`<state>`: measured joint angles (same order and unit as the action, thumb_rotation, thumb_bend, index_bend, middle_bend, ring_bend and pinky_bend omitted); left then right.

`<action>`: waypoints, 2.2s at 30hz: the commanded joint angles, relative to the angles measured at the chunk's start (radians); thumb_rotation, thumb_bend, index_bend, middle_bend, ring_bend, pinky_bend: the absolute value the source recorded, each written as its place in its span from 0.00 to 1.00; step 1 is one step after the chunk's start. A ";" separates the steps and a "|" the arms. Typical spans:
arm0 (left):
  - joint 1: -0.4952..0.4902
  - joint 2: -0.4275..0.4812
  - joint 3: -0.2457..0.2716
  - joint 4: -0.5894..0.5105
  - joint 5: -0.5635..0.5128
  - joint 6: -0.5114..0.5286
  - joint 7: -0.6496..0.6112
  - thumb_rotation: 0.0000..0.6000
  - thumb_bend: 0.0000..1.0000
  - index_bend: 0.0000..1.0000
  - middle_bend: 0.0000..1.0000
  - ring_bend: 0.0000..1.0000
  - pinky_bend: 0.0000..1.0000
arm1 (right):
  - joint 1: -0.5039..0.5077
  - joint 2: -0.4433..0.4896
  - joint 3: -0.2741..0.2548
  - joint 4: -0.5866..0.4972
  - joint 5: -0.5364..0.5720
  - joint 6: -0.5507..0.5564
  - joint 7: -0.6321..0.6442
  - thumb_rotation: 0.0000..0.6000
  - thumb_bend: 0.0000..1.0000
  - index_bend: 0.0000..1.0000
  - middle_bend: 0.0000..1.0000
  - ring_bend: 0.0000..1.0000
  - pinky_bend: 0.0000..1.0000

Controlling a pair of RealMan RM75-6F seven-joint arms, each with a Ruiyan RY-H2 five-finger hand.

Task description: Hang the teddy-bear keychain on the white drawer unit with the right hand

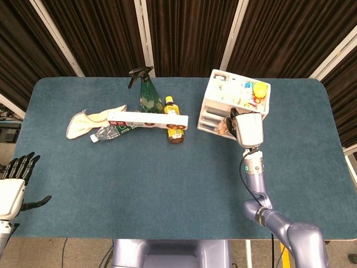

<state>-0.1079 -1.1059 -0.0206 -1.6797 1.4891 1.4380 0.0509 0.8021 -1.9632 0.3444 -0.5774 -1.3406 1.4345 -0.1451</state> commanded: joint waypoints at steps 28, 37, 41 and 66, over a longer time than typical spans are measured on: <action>0.000 -0.001 -0.001 0.000 -0.001 0.000 -0.001 0.93 0.05 0.00 0.00 0.00 0.00 | 0.004 -0.035 -0.008 0.040 -0.002 -0.008 0.016 1.00 0.43 0.62 1.00 1.00 0.92; -0.001 -0.002 0.000 -0.004 -0.003 -0.004 0.002 0.93 0.05 0.00 0.00 0.00 0.00 | 0.010 -0.038 -0.004 0.054 0.002 -0.013 0.021 1.00 0.43 0.61 1.00 1.00 0.92; -0.001 0.000 0.001 -0.006 -0.005 -0.007 0.000 0.93 0.05 0.00 0.00 0.00 0.00 | 0.006 -0.041 -0.008 0.062 0.004 -0.021 0.022 1.00 0.43 0.62 1.00 1.00 0.92; -0.002 0.000 0.001 -0.008 -0.004 -0.007 0.000 0.94 0.05 0.00 0.00 0.00 0.00 | 0.010 -0.056 -0.018 0.089 -0.002 -0.023 0.025 1.00 0.26 0.45 1.00 1.00 0.90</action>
<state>-0.1097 -1.1057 -0.0195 -1.6881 1.4846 1.4306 0.0505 0.8128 -2.0190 0.3269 -0.4887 -1.3420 1.4115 -0.1200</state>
